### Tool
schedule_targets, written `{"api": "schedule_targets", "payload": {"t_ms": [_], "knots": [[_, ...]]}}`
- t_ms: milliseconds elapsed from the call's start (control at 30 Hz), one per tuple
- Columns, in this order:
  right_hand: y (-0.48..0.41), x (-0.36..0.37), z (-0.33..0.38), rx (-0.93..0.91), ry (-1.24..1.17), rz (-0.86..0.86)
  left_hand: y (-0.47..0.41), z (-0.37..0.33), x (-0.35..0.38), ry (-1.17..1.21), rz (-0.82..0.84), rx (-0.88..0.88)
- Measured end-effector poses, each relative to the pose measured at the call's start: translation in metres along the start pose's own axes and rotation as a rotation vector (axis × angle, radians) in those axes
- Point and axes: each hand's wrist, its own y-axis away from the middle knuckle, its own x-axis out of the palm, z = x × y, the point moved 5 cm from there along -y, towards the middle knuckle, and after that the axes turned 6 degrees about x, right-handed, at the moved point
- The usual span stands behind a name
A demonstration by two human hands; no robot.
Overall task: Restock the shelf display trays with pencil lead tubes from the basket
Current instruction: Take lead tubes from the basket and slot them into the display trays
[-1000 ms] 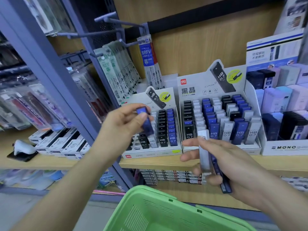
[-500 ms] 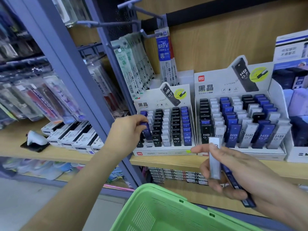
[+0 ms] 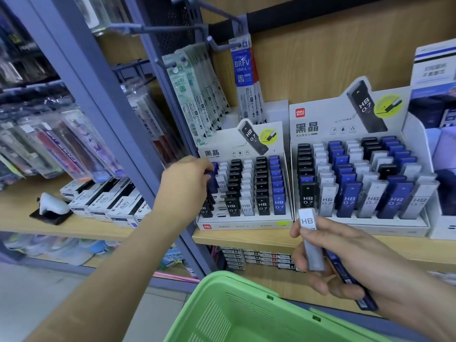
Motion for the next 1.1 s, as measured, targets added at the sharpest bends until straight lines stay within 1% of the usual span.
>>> {"api": "schedule_targets", "payload": {"t_ms": [100,200,367,533,667,733,833,900,1000,1100], "knots": [[-0.001,0.001,-0.001,0.007,-0.002,0.021,-0.015,0.003,0.009,-0.158,0.132,0.007],[-0.002,0.001,-0.002,0.011,-0.012,0.033,-0.021,0.005,0.016,-0.260,0.196,0.013],[-0.002,0.002,-0.002,0.007,0.003,0.054,-0.024,0.009,0.022,-0.322,0.231,0.021],[-0.001,0.004,0.000,-0.002,0.022,0.073,-0.028,0.014,0.025,-0.281,0.313,0.015],[0.001,0.006,0.002,-0.005,0.021,0.078,-0.027,0.012,0.023,-0.380,0.328,0.040],[0.002,0.006,0.002,0.002,0.012,0.074,-0.025,0.010,0.024,-0.470,0.336,0.073],[0.004,0.006,0.005,-0.001,0.006,0.071,-0.025,0.008,0.027,-0.533,0.338,0.127],[0.004,0.008,0.007,-0.011,0.014,0.073,-0.025,0.007,0.030,-0.547,0.348,0.145],[0.003,0.012,0.009,-0.039,-0.012,0.075,-0.025,0.007,0.032,-0.523,0.373,0.109],[0.001,0.012,0.008,-0.067,-0.042,0.039,-0.024,0.002,0.027,-0.517,0.379,0.111]]}}
